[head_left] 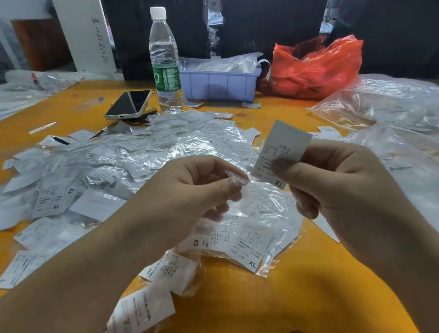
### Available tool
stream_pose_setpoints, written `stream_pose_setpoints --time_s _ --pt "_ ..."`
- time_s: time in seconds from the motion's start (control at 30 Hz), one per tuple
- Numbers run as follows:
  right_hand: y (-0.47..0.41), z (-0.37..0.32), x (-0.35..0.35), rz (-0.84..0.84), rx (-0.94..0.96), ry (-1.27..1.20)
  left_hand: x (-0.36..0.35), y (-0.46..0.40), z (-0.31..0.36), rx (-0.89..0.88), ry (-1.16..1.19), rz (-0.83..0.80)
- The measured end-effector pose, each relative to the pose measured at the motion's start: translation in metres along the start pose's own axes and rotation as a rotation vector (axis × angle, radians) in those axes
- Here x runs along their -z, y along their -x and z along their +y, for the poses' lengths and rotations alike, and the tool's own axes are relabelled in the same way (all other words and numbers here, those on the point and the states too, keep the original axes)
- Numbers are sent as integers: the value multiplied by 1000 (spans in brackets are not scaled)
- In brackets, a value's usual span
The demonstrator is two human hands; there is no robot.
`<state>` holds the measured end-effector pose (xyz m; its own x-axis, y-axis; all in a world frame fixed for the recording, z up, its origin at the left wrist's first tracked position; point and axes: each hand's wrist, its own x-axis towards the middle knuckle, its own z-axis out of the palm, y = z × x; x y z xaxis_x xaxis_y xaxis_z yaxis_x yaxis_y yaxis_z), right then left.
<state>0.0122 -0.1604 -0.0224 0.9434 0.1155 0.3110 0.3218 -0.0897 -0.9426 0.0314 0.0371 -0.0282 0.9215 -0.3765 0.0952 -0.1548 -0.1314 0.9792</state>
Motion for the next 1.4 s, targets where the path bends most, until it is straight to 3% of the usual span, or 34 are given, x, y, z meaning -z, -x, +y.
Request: stream_pose_setpoints --time_s 0.17,0.47,0.73,1.4 --pt "3 -2 3 -13 178 104 0 1 1 -2 20 -7" --pt "8 3 -7 30 267 390 -1 1 1 28 -44 -8" --pt "7 2 -4 141 265 436 -1 1 0 55 -38 -41" --pt "6 5 -5 134 233 448 -2 2 2 66 29 -88"
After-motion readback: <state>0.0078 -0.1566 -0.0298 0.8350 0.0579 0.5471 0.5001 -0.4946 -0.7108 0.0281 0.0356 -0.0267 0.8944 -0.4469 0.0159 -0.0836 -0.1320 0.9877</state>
